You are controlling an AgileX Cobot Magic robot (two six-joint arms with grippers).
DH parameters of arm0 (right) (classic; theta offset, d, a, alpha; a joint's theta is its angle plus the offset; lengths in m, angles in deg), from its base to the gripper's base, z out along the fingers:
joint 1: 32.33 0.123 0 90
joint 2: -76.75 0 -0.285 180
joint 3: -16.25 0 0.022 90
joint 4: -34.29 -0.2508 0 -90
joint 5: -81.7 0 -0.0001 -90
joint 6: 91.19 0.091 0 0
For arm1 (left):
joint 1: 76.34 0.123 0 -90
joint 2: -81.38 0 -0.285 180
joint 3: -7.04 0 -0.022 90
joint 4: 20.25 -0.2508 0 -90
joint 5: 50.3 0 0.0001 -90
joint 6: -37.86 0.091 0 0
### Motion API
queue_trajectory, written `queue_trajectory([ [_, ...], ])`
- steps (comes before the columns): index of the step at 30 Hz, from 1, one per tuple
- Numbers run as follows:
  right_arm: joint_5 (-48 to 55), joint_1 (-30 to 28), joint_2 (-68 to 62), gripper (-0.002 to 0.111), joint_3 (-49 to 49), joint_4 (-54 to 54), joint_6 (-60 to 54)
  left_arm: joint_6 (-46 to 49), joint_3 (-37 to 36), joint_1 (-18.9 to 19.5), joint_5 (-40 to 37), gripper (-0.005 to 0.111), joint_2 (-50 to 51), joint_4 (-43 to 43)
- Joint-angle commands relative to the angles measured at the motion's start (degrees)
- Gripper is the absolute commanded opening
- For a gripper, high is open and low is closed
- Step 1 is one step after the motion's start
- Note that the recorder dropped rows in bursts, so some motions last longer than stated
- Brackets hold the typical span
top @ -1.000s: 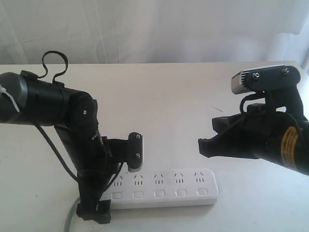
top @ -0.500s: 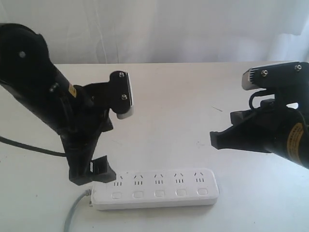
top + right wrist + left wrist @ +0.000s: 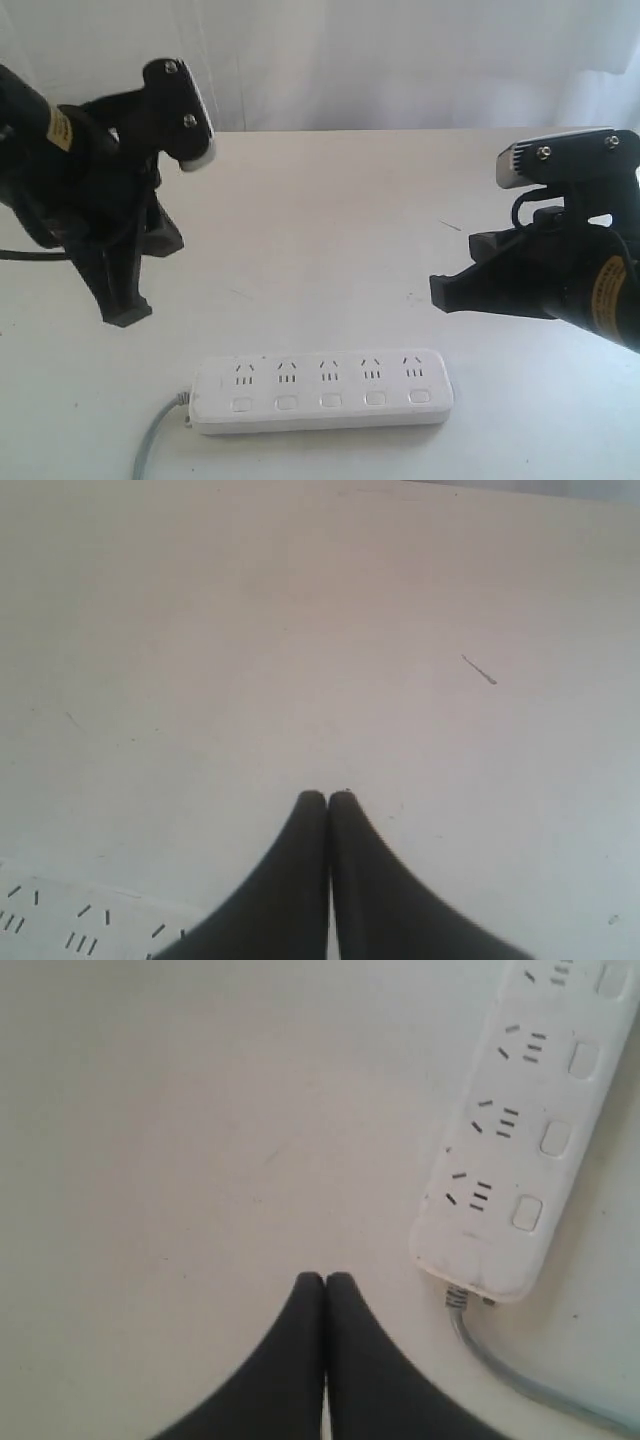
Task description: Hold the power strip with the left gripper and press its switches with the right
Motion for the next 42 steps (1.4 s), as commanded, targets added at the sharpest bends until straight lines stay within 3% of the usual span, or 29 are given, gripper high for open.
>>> queue_trajectory([
  [1, -0.5, 0.4, 3.2, 0.0, -0.2, 0.1, -0.6, -3.8, 0.2, 0.1, 2.4, 0.0, -6.2, 0.2],
  [9, -3.6, -1.5, 17.4, 0.0, -0.2, 0.1, -0.6, -5.1, -7.8, 0.1, 15.7, 0.0, -22.0, 4.4],
  [16, -7.6, -19.0, 36.7, 0.0, -0.2, 0.1, -0.6, -2.6, -20.0, 0.0, 29.5, 0.0, -30.1, 15.0],
  [22, -7.9, -20.1, 54.4, 0.0, -0.2, 0.1, -0.6, -3.2, -25.7, -3.3, 38.1, 0.0, -34.1, 16.4],
  [38, -8.5, -20.1, 59.9, 0.0, 0.6, 0.1, -0.6, -4.6, -31.8, -4.1, 35.2, 0.0, -34.1, 16.4],
  [42, -4.4, -20.1, 60.0, 0.0, 3.1, 0.1, -0.6, -4.6, -31.9, -4.1, 35.7, 0.0, -34.1, 16.4],
])
